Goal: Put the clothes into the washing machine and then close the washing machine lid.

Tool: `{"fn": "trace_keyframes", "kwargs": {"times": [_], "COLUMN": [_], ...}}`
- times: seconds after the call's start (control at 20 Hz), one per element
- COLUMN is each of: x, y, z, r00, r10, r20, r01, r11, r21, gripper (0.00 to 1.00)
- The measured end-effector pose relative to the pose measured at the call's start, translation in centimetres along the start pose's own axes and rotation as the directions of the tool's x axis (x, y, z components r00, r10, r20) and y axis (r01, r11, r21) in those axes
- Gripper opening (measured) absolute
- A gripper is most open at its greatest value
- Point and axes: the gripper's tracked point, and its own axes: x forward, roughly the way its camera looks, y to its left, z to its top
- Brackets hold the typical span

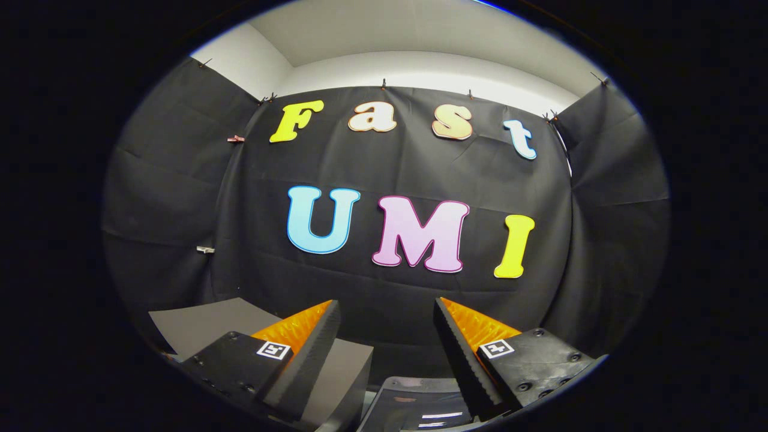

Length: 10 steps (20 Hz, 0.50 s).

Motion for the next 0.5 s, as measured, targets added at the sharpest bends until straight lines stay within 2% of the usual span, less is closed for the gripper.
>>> {"fn": "trace_keyframes", "kwargs": {"times": [0.5], "x": [0.23], "y": [-0.13], "z": [0.23], "r00": [1.0], "r10": [-0.002], "r20": [0.008], "r01": [0.002], "r11": [1.0], "r21": [-0.008], "gripper": [0.98]}}
